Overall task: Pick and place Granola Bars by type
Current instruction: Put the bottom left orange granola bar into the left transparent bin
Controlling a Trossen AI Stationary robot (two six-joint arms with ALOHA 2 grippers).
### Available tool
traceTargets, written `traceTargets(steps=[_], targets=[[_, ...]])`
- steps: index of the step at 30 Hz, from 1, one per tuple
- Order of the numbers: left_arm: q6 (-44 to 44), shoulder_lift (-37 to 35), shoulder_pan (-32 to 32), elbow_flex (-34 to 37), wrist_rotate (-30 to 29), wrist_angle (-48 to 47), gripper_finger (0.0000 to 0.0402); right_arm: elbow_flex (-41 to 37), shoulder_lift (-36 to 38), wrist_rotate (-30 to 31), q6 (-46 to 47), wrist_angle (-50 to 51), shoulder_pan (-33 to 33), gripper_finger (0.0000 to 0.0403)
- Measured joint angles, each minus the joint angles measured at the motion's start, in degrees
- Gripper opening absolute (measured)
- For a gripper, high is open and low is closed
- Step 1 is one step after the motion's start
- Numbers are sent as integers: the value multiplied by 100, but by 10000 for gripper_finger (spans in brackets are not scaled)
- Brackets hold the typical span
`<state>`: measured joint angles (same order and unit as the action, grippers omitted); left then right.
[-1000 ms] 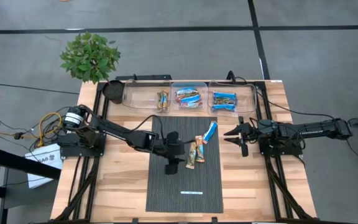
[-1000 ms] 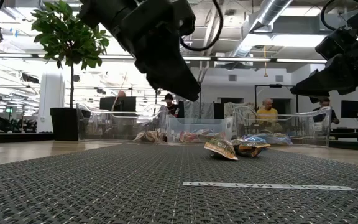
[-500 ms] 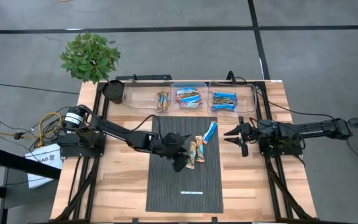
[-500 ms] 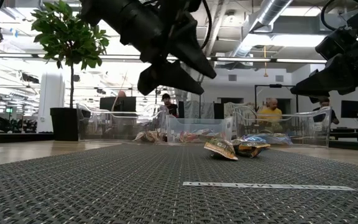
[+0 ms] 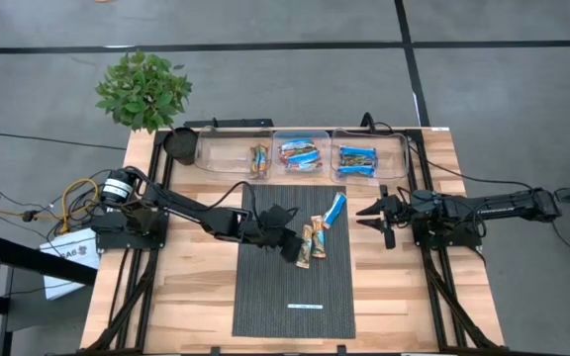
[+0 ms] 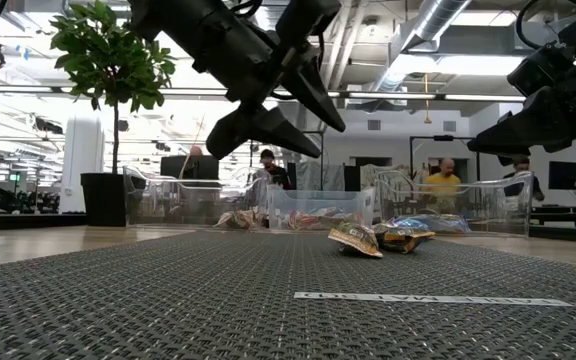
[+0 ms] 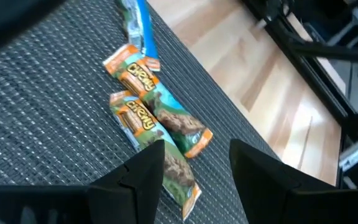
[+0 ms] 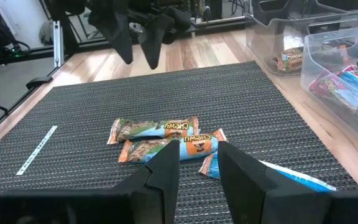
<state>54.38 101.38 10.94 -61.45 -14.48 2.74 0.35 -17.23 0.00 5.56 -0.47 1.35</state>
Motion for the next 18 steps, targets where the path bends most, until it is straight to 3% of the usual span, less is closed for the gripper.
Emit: traceTargets(steps=[6, 12, 18], targets=[[377, 0, 169, -231, -588, -589, 174, 0, 1, 0, 0, 0, 1, 102], [868, 0, 381, -959, -1179, -2208, 174, 0, 0, -1, 0, 2, 0, 102], [917, 571, 442, -1859, -1319, -2831, 174, 0, 5, 0, 0, -2, 1, 102]])
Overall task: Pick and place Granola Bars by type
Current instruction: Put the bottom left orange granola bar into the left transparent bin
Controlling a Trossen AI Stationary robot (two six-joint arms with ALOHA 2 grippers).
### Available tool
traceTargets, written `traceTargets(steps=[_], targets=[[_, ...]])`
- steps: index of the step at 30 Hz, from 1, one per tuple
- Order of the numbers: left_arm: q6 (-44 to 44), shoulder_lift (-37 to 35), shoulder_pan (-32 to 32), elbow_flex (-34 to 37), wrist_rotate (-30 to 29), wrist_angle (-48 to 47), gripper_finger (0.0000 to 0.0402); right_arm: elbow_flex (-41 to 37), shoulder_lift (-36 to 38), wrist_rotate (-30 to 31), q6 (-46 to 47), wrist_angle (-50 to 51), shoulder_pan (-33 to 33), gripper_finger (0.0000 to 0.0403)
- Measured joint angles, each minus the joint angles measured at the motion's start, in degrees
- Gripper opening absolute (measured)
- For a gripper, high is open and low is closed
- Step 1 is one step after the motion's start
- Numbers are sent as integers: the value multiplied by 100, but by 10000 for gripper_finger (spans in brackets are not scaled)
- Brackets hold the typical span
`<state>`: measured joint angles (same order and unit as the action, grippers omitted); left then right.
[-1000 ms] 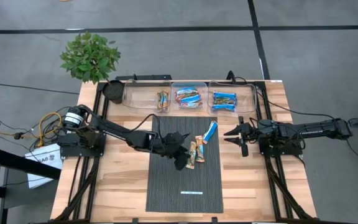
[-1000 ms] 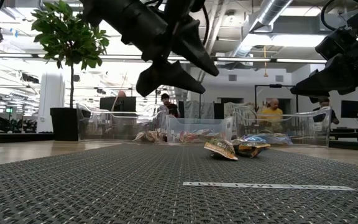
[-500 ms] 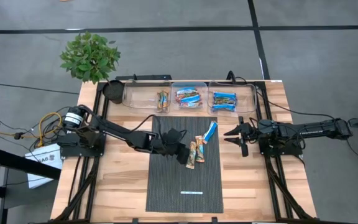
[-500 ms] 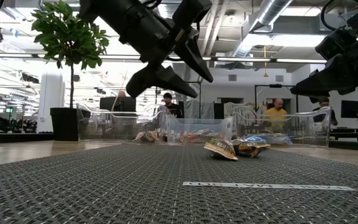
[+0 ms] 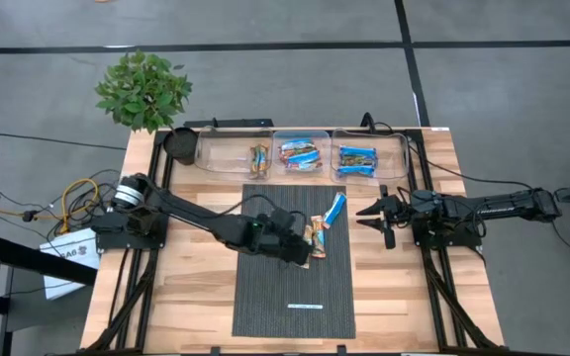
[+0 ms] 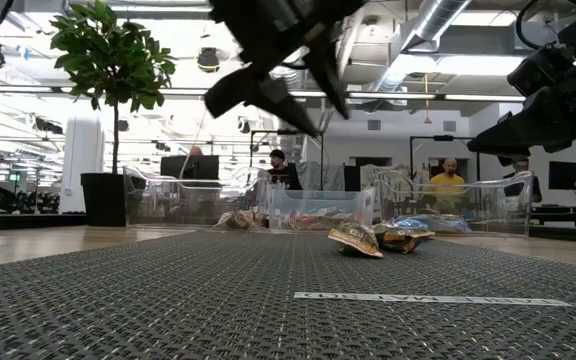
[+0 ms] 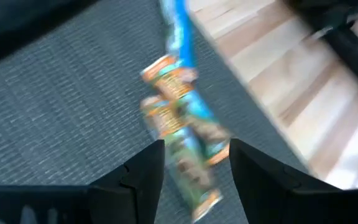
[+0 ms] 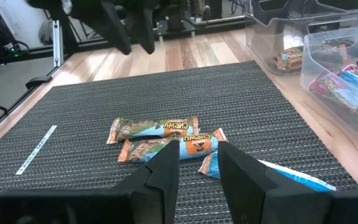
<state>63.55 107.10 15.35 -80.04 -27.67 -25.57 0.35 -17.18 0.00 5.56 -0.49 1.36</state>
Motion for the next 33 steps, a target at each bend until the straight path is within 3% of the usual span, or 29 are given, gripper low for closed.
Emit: traceTargets(steps=[11, 17, 33], targets=[[-45, 1274, -37, -1970, 90, -1608, 174, -1, -2, 0, 0, -17, 1, 102], [164, 1867, -42, -2703, 368, -2152, 174, -1, -3, -1, 0, -11, -1, 102], [673, 2237, -131, -2761, 626, -2125, 174, -1, -5, 1, 0, -1, -2, 102]])
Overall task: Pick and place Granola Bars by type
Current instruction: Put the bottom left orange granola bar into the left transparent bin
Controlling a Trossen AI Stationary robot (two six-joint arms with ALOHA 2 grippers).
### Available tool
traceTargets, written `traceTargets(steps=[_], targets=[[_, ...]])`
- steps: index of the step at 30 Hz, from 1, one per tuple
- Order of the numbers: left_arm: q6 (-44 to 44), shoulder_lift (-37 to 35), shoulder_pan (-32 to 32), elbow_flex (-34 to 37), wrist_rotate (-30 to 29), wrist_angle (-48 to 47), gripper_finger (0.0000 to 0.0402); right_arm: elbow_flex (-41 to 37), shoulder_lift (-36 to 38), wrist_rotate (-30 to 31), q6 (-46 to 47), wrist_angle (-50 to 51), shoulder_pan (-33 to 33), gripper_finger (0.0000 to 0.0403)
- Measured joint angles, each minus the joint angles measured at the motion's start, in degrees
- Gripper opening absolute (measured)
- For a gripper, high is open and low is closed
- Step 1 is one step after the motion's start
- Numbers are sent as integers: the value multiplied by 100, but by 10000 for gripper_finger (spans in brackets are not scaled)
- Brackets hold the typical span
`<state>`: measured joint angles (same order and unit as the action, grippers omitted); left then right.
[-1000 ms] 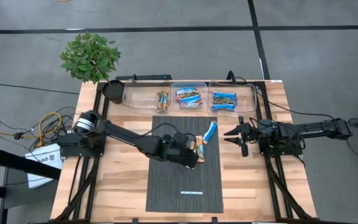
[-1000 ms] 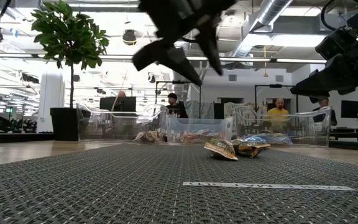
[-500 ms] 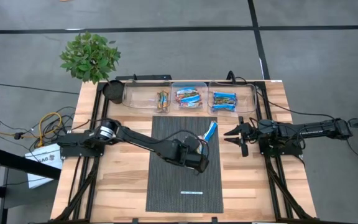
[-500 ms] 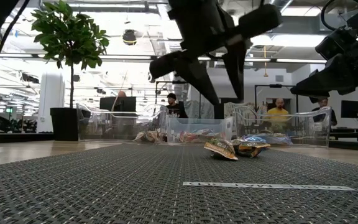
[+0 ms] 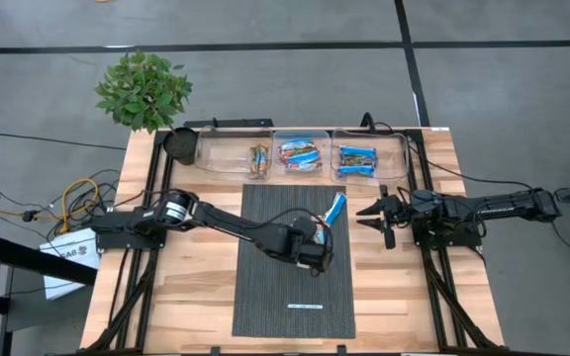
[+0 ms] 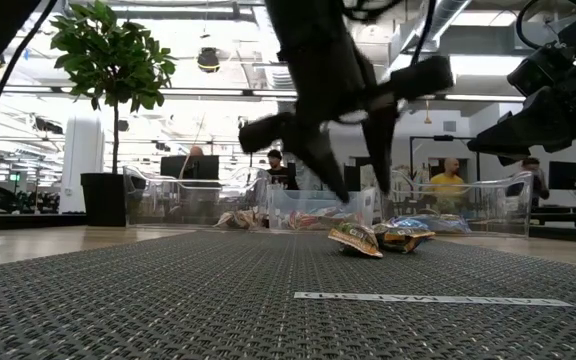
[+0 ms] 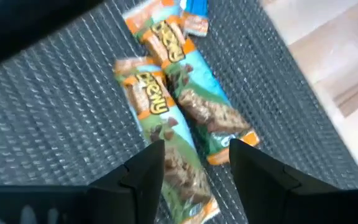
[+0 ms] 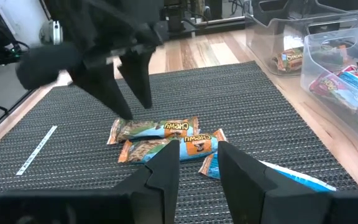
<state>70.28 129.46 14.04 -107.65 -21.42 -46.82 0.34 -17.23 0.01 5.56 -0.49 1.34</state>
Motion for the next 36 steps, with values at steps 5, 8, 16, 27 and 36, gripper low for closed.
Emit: traceTargets(steps=[5, 8, 16, 27, 36], targets=[[4, 176, -26, 16, 65, 89, 174, 1, 4, -2, 0, -1, 1, 102], [4, 206, -57, 17, 74, 74, 174, 2, 0, 0, 0, 0, 0, 102], [111, 258, -98, 11, 31, 21, 174, 2, 2, -2, 0, 2, 2, 102], [63, 545, -152, 6, 350, 290, 174, 2, 2, -2, 0, 0, 1, 102], [56, 545, -155, 6, 359, 273, 172, 2, 2, -2, 0, 2, 2, 102]])
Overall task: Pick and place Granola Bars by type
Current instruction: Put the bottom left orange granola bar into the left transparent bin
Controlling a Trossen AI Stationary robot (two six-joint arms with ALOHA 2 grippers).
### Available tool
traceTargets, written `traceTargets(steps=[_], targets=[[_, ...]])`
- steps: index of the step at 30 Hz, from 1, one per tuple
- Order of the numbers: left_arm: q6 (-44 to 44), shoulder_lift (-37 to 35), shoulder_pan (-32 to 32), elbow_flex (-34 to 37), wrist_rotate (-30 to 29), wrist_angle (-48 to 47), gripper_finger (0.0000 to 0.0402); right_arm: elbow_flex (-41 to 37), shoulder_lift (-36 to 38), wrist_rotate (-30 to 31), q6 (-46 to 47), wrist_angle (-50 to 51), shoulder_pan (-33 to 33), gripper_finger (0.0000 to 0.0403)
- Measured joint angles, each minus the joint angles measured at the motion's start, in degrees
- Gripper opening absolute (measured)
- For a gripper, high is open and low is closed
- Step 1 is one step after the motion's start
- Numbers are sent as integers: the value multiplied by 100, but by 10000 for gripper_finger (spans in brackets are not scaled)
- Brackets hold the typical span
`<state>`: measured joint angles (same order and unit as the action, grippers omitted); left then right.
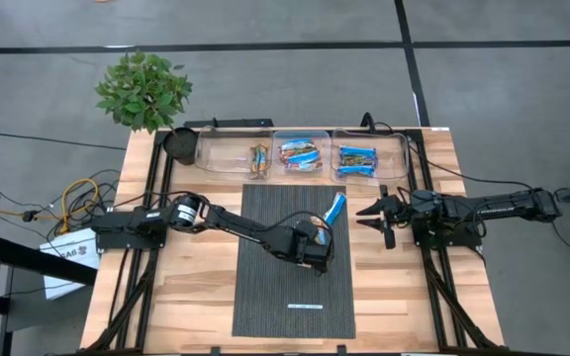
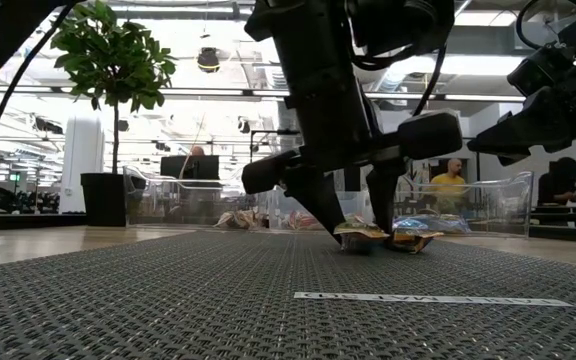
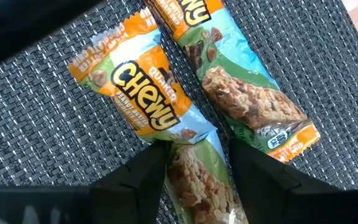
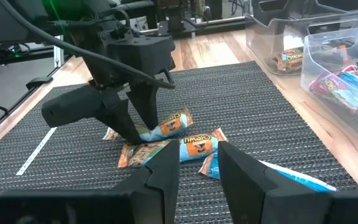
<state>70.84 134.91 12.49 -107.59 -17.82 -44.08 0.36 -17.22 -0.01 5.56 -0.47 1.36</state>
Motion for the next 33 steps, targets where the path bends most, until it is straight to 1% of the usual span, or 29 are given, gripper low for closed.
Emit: traceTargets(steps=[3, 11, 14, 17, 22, 27, 33], targets=[[-78, 0, 0, 0, 0, -10, 157, -1, 0, 0, 0, 0, 0, 102], [-141, 2, 0, 2, -53, -21, 73, 0, 1, 0, 0, 0, 1, 102], [-175, 2, 0, 2, -61, -6, 54, 0, 1, 0, 0, 0, -1, 102], [-257, 5, 0, -17, -66, -4, 48, -2, 1, 0, 0, 0, -2, 102], [-556, 38, 4, -323, -245, -93, 49, 0, 0, 0, 0, 0, 0, 102], [-889, 37, 23, -914, -629, -518, 44, 0, 0, 0, 0, 0, -2, 102], [-1122, 37, 43, -1754, -1099, -1339, 43, 0, 0, 0, 0, 0, -1, 102]])
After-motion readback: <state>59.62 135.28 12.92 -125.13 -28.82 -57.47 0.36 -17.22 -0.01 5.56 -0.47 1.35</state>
